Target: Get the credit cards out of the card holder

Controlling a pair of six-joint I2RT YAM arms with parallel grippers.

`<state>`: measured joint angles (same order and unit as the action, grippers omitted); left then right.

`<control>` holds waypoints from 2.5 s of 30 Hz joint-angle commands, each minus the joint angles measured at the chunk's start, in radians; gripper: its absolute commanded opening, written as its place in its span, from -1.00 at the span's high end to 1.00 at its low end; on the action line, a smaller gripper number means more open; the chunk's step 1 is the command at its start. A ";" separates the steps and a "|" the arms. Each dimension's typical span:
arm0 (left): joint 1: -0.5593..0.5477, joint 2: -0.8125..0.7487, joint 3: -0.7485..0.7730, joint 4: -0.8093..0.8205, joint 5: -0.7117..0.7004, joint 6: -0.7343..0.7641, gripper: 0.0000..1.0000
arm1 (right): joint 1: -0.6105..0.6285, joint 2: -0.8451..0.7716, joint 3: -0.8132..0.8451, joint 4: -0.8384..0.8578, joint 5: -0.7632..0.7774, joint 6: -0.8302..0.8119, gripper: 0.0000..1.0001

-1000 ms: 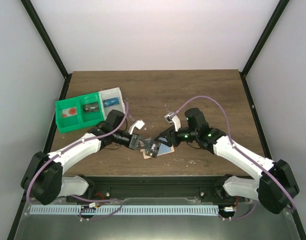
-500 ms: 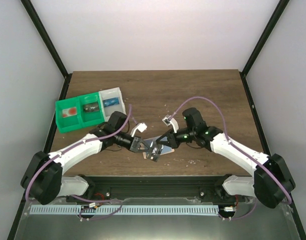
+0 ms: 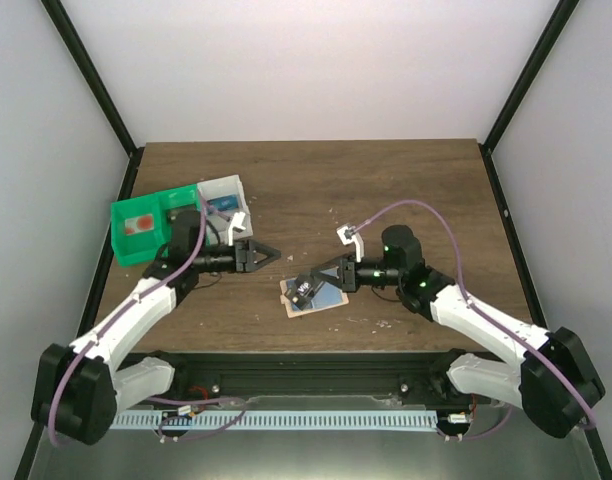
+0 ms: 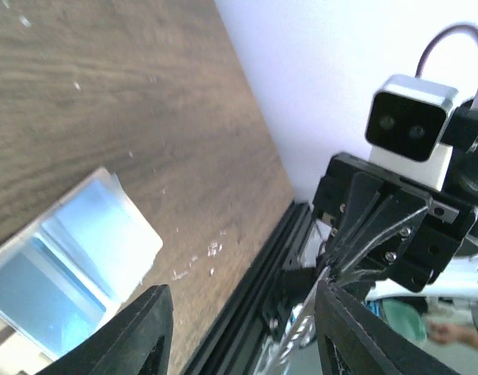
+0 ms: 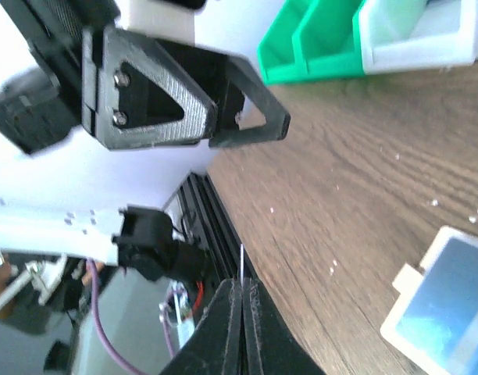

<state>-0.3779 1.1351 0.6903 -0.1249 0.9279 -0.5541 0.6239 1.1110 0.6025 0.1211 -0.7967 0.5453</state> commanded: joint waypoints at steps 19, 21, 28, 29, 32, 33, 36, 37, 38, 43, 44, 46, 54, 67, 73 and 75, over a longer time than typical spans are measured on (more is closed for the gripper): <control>0.063 -0.140 -0.227 0.616 -0.081 -0.562 -0.17 | 0.036 0.144 -0.029 0.711 0.445 0.702 0.99; 0.063 -0.115 -0.220 0.652 -0.072 -0.581 -0.08 | 0.043 0.173 -0.007 0.714 0.446 0.712 0.99; 0.056 -0.068 -0.217 0.712 -0.075 -0.622 0.23 | 0.060 0.196 -0.010 0.727 0.502 0.736 0.99; 0.055 -0.064 -0.215 0.712 -0.073 -0.621 0.28 | 0.062 0.197 -0.012 0.727 0.503 0.736 0.99; 0.054 -0.050 -0.205 0.707 -0.073 -0.607 0.37 | 0.064 0.205 -0.016 0.733 0.505 0.739 0.99; 0.054 -0.045 -0.201 0.704 -0.074 -0.602 0.38 | 0.064 0.209 -0.015 0.736 0.502 0.739 0.99; 0.053 -0.023 -0.205 0.740 -0.072 -0.613 0.38 | 0.066 0.219 -0.015 0.740 0.500 0.745 0.99; 0.053 -0.017 -0.207 0.762 -0.070 -0.623 0.39 | 0.067 0.223 -0.017 0.741 0.500 0.746 0.99; 0.052 -0.008 -0.211 0.781 -0.066 -0.632 0.45 | 0.069 0.227 -0.016 0.739 0.500 0.750 0.99; 0.051 0.003 -0.203 0.786 -0.037 -0.634 1.00 | 0.072 0.259 -0.022 0.744 0.474 0.774 0.99; 0.051 -0.001 -0.200 0.764 -0.042 -0.619 1.00 | 0.074 0.261 -0.027 0.751 0.473 0.778 0.99; 0.051 -0.007 -0.192 0.698 -0.061 -0.584 1.00 | 0.072 0.264 -0.042 0.765 0.472 0.775 0.98; 0.077 0.011 -0.104 0.436 -0.041 -0.396 1.00 | 0.071 0.181 -0.093 0.636 0.485 0.651 0.18; 0.276 0.066 0.157 -0.174 -0.028 0.003 1.00 | 0.071 -0.063 -0.213 0.378 0.479 0.364 -1.00; 0.479 0.100 0.250 -0.450 -0.137 0.158 1.00 | 0.071 -0.189 -0.253 0.266 0.550 0.306 -1.00; 0.507 0.099 0.263 -0.477 -0.202 0.171 1.00 | 0.070 -0.218 -0.274 0.258 0.565 0.302 -1.00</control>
<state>0.0696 1.2289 0.9157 -0.4171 0.8326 -0.4931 0.6907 0.9478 0.3515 0.4404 -0.2886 0.9031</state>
